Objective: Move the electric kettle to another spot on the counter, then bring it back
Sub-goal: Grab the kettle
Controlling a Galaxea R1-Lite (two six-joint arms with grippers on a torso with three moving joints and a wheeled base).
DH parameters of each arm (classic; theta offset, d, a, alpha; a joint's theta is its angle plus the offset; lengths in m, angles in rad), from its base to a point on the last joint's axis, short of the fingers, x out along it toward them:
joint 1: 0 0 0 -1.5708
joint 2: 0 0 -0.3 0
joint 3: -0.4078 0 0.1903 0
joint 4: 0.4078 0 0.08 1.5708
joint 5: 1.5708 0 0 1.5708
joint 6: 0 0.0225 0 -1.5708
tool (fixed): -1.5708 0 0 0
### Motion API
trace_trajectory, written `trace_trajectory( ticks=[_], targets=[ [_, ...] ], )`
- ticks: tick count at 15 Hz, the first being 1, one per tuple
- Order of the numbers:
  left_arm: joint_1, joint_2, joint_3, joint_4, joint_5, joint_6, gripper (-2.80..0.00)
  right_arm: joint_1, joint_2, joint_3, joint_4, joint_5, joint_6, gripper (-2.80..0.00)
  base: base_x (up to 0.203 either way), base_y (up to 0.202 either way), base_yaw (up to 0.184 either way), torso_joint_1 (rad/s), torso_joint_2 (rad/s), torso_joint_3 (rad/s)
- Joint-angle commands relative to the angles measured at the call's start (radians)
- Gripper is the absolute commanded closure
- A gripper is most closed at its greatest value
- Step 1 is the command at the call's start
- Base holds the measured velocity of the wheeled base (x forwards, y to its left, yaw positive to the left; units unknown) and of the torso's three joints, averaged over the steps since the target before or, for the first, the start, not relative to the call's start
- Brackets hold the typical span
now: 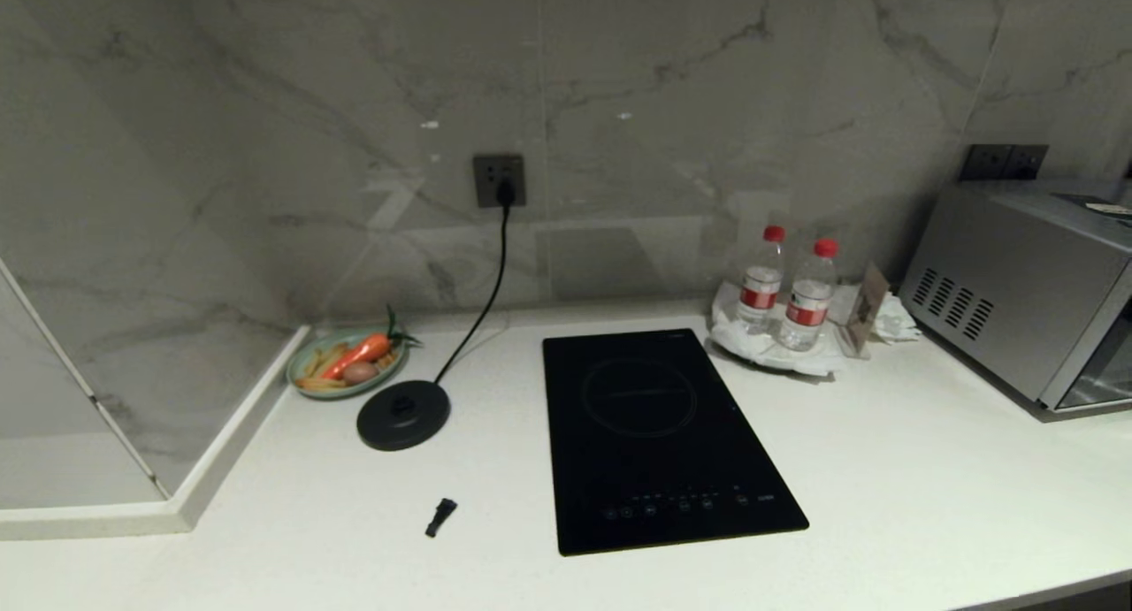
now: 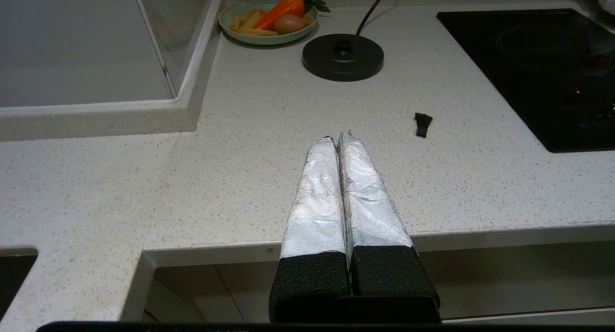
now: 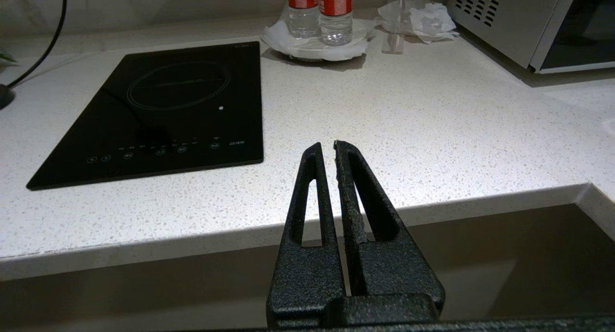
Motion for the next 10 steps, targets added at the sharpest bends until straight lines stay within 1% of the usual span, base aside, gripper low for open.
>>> trace_trajectory(
  ticks=[1,3,10],
  targets=[
    [0.000,0.000,0.001,0.001,0.001,-0.001,0.00,-0.001,-0.001,0.000,0.000,0.000,0.000,0.00,0.000,0.000,0.000,0.000,0.00,0.000],
    [0.000,0.000,0.001,0.001,0.001,-0.001,0.00,0.000,0.000,0.000,0.000,0.000,0.000,0.00,-0.001,-0.015,0.091,0.004,0.00,0.005],
    [0.000,0.000,0.001,0.001,0.000,-0.001,0.00,0.000,0.001,0.000,0.000,0.000,0.000,0.00,-0.001,-0.007,0.173,0.002,0.00,0.001]
  ],
)
